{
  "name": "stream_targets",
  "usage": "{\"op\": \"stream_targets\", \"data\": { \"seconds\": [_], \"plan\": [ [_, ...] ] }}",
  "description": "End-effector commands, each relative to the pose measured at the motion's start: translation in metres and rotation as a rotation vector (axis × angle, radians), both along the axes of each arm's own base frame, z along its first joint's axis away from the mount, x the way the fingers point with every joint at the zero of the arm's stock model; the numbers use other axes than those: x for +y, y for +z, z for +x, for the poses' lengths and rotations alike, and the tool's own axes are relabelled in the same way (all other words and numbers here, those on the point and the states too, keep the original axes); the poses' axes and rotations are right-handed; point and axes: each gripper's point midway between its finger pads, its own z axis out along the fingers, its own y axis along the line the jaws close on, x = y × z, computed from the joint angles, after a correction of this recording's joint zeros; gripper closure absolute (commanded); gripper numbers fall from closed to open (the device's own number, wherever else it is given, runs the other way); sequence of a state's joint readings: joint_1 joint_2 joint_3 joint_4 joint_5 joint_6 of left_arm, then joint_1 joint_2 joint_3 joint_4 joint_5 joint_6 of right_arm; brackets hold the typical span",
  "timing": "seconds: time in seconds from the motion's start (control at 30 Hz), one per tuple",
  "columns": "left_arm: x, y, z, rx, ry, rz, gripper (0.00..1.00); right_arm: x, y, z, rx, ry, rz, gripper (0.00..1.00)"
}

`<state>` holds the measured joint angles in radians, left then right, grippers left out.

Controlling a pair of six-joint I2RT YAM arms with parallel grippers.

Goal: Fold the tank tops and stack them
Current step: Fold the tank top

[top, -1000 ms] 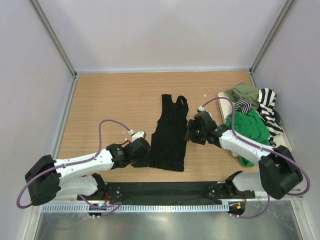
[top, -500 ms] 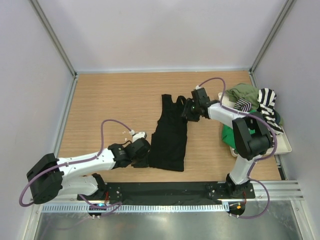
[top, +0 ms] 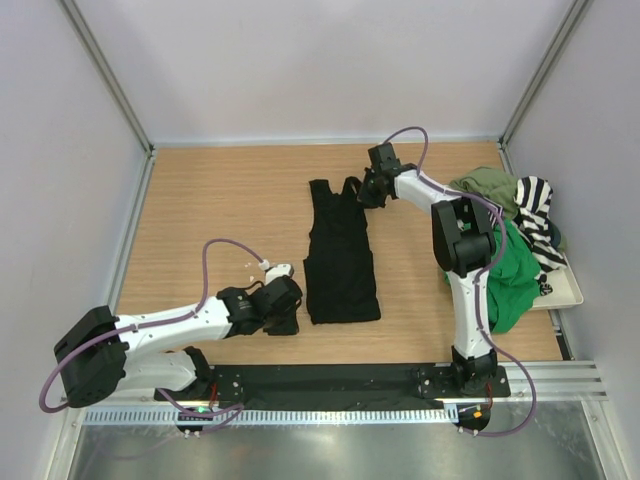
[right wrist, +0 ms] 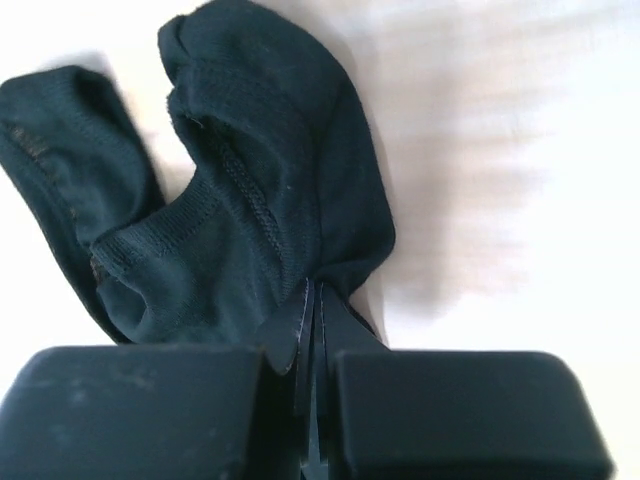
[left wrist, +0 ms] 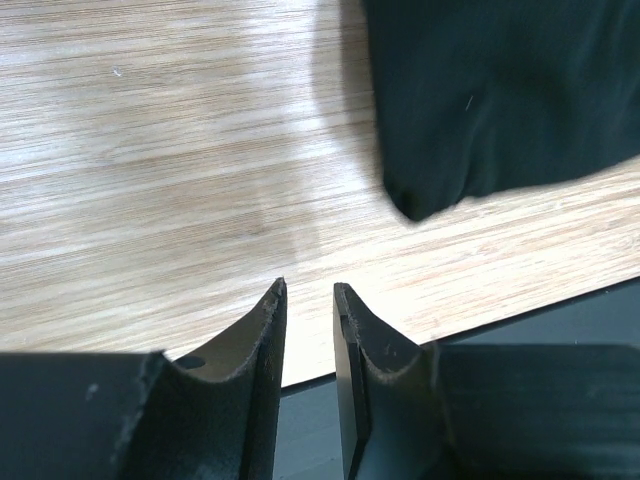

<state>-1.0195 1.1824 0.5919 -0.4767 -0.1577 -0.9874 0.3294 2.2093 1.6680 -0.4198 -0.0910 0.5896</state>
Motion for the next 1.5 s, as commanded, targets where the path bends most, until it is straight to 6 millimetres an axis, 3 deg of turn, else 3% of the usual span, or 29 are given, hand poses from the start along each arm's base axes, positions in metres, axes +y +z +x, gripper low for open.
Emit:
{"op": "stream_targets", "data": {
  "seconds": [0.0, 0.03, 0.13, 0.17, 0.2, 0.23, 0.27, 0.3, 0.4, 0.47, 0.57, 0.6, 0.67, 0.7, 0.73, 0.77, 0.8, 0.93, 1.17, 1.37, 1.47],
  "plan": [
    [-0.009, 0.010, 0.011, -0.042, 0.011, -0.030, 0.74, -0.003, 0.021, 0.024, -0.047, 0.001, -0.028, 0.96],
    [-0.009, 0.010, 0.011, -0.041, 0.008, -0.029, 0.74, -0.003, 0.021, 0.024, -0.042, 0.005, -0.028, 0.96],
    [-0.012, 0.013, 0.013, -0.050, 0.009, -0.040, 0.74, -0.004, 0.029, 0.018, -0.050, 0.013, -0.022, 0.74],
    [-0.013, 0.014, 0.014, -0.052, 0.010, -0.045, 0.74, -0.005, 0.046, 0.015, -0.080, 0.014, -0.009, 0.68],
    [-0.015, 0.015, 0.014, -0.051, 0.010, -0.054, 0.74, -0.007, 0.042, 0.007, -0.075, 0.014, -0.011, 0.65],
    [-0.018, 0.016, 0.014, -0.052, 0.007, -0.066, 0.74, -0.008, 0.046, 0.002, -0.080, 0.017, -0.008, 0.64],
    [-0.020, 0.017, 0.015, -0.053, 0.006, -0.075, 0.73, -0.010, 0.066, -0.001, -0.118, 0.020, 0.001, 0.61],
    [-0.023, 0.019, 0.015, -0.052, 0.003, -0.088, 0.73, -0.012, 0.061, -0.011, -0.102, 0.025, -0.004, 0.60],
    [-0.034, 0.022, 0.016, -0.051, -0.020, -0.124, 0.71, -0.020, 0.082, -0.034, -0.124, 0.041, -0.005, 0.56],
    [-0.043, 0.025, 0.018, -0.061, -0.040, -0.151, 0.67, -0.019, 0.085, -0.052, -0.118, 0.076, 0.006, 0.52],
    [-0.049, 0.022, 0.022, -0.070, -0.053, -0.149, 0.66, -0.021, 0.080, -0.098, -0.084, 0.137, 0.006, 0.51],
    [-0.051, 0.021, 0.024, -0.075, -0.060, -0.146, 0.66, -0.024, 0.070, -0.126, -0.056, 0.157, -0.003, 0.51],
    [-0.053, 0.022, 0.027, -0.087, -0.065, -0.142, 0.66, -0.027, 0.064, -0.154, -0.042, 0.182, -0.003, 0.53],
    [-0.054, 0.022, 0.028, -0.094, -0.068, -0.142, 0.66, -0.029, 0.043, -0.182, 0.010, 0.198, -0.012, 0.53],
    [-0.055, 0.022, 0.030, -0.100, -0.076, -0.137, 0.66, -0.028, 0.053, -0.194, -0.019, 0.210, 0.002, 0.53],
    [-0.056, 0.022, 0.031, -0.106, -0.079, -0.135, 0.66, -0.026, 0.050, -0.208, -0.009, 0.225, 0.005, 0.53],
    [-0.058, 0.024, 0.033, -0.114, -0.083, -0.138, 0.66, -0.023, 0.036, -0.235, 0.035, 0.250, -0.003, 0.53],
    [-0.061, 0.026, 0.039, -0.135, -0.096, -0.122, 0.64, -0.006, 0.030, -0.282, 0.051, 0.291, -0.004, 0.49],
    [-0.068, 0.015, 0.043, -0.120, -0.112, -0.081, 0.63, -0.009, 0.022, -0.312, 0.040, 0.273, -0.004, 0.49],
    [-0.071, 0.004, 0.044, -0.100, -0.126, -0.060, 0.71, -0.016, 0.011, -0.315, 0.051, 0.263, -0.038, 0.53],
    [-0.070, 0.001, 0.043, -0.094, -0.132, -0.052, 0.76, -0.017, 0.008, -0.314, 0.052, 0.264, -0.047, 0.67]
  ]
}}
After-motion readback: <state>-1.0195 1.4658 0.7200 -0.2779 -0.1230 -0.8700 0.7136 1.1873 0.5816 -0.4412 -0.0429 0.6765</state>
